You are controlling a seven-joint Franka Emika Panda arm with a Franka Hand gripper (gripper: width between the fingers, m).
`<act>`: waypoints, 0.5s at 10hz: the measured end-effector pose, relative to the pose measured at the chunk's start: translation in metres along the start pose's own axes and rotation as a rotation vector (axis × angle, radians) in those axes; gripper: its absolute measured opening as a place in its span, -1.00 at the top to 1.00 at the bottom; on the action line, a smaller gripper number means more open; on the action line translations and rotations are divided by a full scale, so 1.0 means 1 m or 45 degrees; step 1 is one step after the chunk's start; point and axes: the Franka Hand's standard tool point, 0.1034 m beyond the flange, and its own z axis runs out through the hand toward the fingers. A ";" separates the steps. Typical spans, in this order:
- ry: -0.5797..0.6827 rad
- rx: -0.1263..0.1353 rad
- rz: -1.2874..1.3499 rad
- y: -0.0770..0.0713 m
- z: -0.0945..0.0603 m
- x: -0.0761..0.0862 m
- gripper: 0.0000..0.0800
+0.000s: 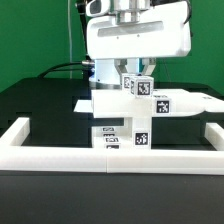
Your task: Assemble chair
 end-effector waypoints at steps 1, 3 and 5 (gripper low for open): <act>0.000 0.000 0.023 0.000 0.000 0.000 0.32; 0.000 -0.002 -0.017 0.000 0.000 0.000 -0.08; 0.000 0.001 -0.140 -0.005 -0.001 -0.003 -0.40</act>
Offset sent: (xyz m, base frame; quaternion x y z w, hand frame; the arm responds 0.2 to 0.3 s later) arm 0.0034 0.0008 0.0042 -0.0137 0.0057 -0.1355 0.9907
